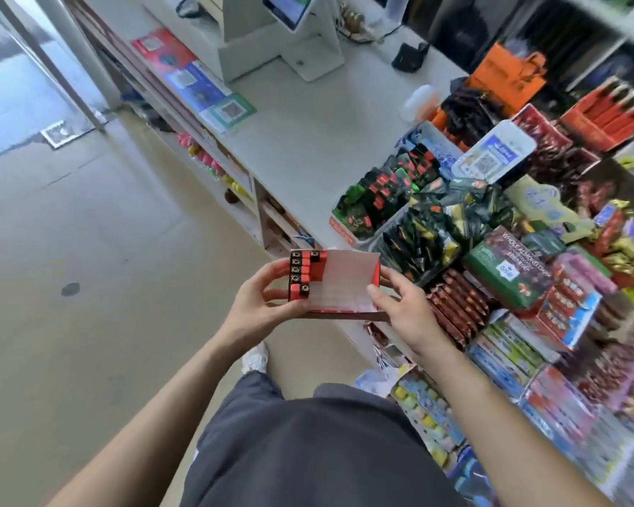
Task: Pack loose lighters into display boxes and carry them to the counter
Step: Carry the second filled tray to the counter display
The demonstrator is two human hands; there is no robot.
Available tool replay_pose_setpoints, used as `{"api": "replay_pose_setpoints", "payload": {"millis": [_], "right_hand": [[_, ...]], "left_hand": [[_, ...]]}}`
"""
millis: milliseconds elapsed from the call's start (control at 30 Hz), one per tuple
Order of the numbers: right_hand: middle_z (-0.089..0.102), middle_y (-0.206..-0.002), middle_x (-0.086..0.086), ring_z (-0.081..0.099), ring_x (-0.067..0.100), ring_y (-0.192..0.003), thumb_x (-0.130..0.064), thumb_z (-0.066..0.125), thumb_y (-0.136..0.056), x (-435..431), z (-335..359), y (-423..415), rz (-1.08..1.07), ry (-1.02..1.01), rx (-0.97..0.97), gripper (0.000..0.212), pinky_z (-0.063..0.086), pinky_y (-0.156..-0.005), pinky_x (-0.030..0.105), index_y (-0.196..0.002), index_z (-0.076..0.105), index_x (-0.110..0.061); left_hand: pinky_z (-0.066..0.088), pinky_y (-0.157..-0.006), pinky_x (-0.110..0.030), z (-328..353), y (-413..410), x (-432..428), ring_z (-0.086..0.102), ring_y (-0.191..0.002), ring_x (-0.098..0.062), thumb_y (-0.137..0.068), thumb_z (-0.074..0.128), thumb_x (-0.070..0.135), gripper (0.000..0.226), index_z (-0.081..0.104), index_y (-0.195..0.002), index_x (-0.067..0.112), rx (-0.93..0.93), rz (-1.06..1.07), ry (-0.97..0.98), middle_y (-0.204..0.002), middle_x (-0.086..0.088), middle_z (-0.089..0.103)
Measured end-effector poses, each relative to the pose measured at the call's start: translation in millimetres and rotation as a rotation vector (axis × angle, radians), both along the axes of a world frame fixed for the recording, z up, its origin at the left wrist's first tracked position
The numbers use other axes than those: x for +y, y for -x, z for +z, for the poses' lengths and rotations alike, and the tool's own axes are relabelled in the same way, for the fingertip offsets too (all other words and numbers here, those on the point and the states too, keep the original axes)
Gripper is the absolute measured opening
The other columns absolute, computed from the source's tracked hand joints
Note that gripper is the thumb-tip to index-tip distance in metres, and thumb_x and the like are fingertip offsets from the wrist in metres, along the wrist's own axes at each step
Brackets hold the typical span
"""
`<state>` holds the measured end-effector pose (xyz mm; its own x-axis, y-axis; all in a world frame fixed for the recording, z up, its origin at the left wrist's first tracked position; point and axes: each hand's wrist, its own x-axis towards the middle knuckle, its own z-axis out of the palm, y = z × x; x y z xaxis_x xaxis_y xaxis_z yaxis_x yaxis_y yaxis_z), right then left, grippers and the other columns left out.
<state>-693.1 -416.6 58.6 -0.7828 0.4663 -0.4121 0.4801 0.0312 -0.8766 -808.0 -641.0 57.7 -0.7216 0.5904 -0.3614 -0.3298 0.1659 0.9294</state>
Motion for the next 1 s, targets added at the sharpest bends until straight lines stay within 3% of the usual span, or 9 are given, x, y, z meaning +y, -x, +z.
{"api": "replay_pose_setpoints", "payload": {"millis": [133, 300, 400, 567, 733, 867, 1000], "right_hand": [[0.068, -0.121, -0.004, 0.065, 0.008, -0.109, -0.014, 0.062, -0.098, 28, 28, 52, -0.141, -0.075, 0.048, 0.038, 0.054, -0.084, 0.016, -0.136, 0.058, -0.016], [0.068, -0.125, -0.008, 0.064, 0.009, -0.116, -0.015, 0.062, -0.099, 71, 53, 87, -0.334, -0.108, 0.104, 0.035, 0.050, -0.103, 0.034, -0.134, 0.061, -0.020], [0.067, -0.130, -0.007, 0.061, 0.014, -0.122, -0.022, 0.062, -0.099, 106, 61, 101, -0.432, -0.162, 0.133, 0.035, 0.047, -0.108, 0.044, -0.134, 0.061, -0.024], [0.067, -0.124, -0.017, 0.063, 0.012, -0.118, -0.027, 0.061, -0.099, 167, 71, 118, -0.572, -0.215, 0.149, 0.027, 0.051, -0.103, 0.047, -0.115, 0.065, -0.049], [0.067, -0.122, -0.009, 0.064, 0.016, -0.112, -0.045, 0.061, -0.094, 226, 73, 130, -0.646, -0.306, 0.102, 0.032, 0.054, -0.094, 0.052, -0.124, 0.062, -0.036], [0.061, -0.115, -0.021, 0.059, -0.008, -0.097, -0.025, 0.057, -0.102, 265, 75, 145, -0.709, -0.378, 0.082, 0.031, 0.051, -0.092, 0.030, -0.133, 0.057, -0.023], [0.059, -0.128, -0.020, 0.054, -0.001, -0.119, -0.035, 0.056, -0.099, 299, 75, 160, -0.769, -0.418, 0.010, 0.044, 0.045, -0.105, 0.034, -0.141, 0.053, -0.021]], "left_hand": [[0.060, -0.076, -0.030, 18, 91, 44, 0.074, -0.097, -0.019, -0.078, 0.086, 0.010, 0.063, 0.059, -0.134, 0.020, 0.077, -0.175, -0.032, -0.121, 0.002, 0.070], [0.057, -0.095, -0.039, 38, 168, 119, 0.068, -0.112, -0.014, -0.073, 0.091, 0.029, 0.065, 0.062, -0.131, 0.023, 0.192, -0.380, -0.079, -0.117, 0.002, 0.071], [0.056, -0.099, -0.045, 48, 200, 178, 0.068, -0.114, -0.017, -0.067, 0.090, 0.041, 0.073, 0.062, -0.132, 0.022, 0.249, -0.467, -0.106, -0.119, 0.001, 0.071], [0.059, -0.094, -0.044, 54, 224, 270, 0.068, -0.112, -0.019, -0.074, 0.089, 0.027, 0.067, 0.060, -0.133, 0.015, 0.330, -0.569, -0.140, -0.118, -0.006, 0.071], [0.060, -0.089, -0.035, 56, 248, 351, 0.066, -0.109, -0.013, -0.078, 0.087, 0.022, 0.067, 0.056, -0.137, 0.016, 0.395, -0.665, -0.164, -0.125, -0.002, 0.067], [0.060, -0.085, -0.031, 57, 265, 407, 0.065, -0.106, -0.010, -0.078, 0.088, 0.022, 0.063, 0.056, -0.133, 0.021, 0.457, -0.746, -0.151, -0.120, 0.000, 0.066], [0.061, -0.087, -0.037, 61, 285, 464, 0.068, -0.101, -0.012, -0.076, 0.088, 0.025, 0.064, 0.057, -0.131, 0.024, 0.529, -0.854, -0.153, -0.111, 0.003, 0.068]]}}
